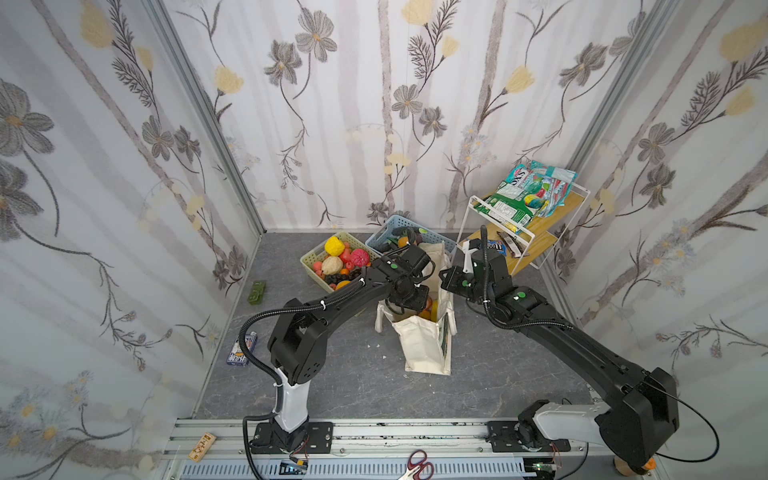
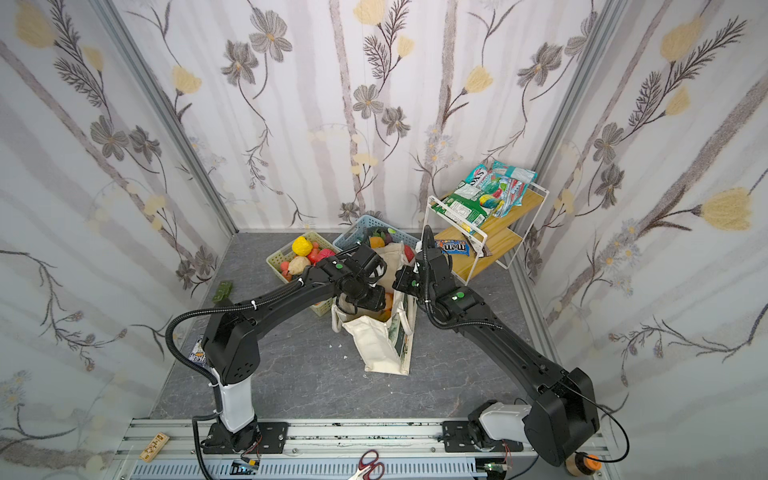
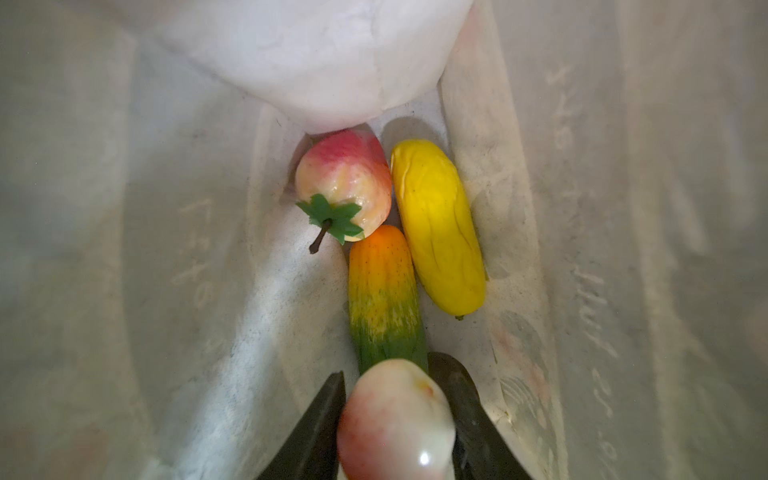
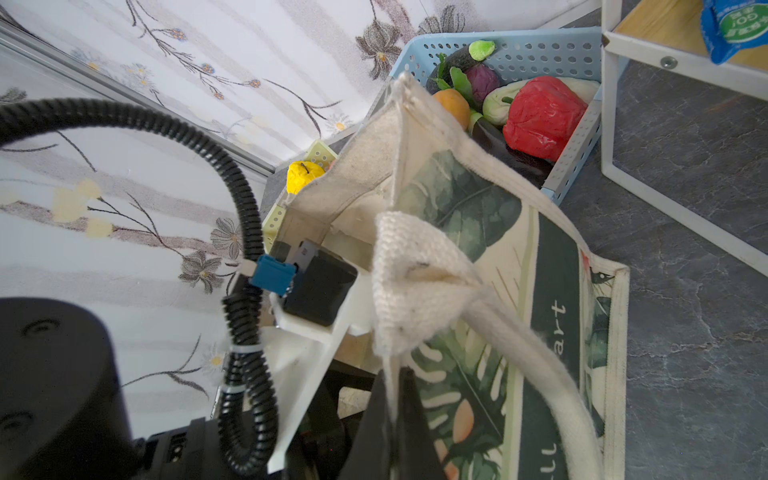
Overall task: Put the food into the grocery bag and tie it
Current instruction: 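Lower the small apple into the bag onto the other fruit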
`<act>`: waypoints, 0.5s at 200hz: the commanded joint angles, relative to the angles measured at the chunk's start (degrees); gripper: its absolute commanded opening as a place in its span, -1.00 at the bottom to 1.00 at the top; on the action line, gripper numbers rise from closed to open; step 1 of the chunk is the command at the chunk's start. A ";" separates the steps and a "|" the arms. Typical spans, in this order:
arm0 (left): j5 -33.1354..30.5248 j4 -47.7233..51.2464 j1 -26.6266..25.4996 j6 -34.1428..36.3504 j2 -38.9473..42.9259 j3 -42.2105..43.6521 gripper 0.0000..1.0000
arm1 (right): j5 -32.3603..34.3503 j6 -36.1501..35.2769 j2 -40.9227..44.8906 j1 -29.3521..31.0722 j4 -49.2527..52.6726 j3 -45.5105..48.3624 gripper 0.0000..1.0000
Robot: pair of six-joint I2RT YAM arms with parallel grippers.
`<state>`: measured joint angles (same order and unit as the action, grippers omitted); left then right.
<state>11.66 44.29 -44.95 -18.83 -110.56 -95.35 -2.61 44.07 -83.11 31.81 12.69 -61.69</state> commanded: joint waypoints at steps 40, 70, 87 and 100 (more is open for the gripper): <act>1.09 -2.08 -0.36 -0.29 -2.71 0.90 -0.14 | -0.02 0.05 0.65 -0.09 -1.98 0.34 -0.97; 2.37 -3.03 -0.36 -0.86 -4.12 1.31 -0.14 | 0.15 0.13 0.93 -0.07 -2.04 0.74 -0.97; 2.86 -3.46 -0.39 -1.06 -4.93 1.53 -0.14 | 0.15 0.14 1.02 -0.13 -2.13 0.87 -0.97; 3.10 -3.52 -0.40 -1.12 -5.56 1.55 -0.14 | 0.19 0.13 1.11 -0.08 -2.06 0.96 -0.97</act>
<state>13.69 41.74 -45.32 -19.49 -115.20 -94.04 -2.61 44.07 -82.28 31.75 12.71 -61.04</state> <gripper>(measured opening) 0.433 0.048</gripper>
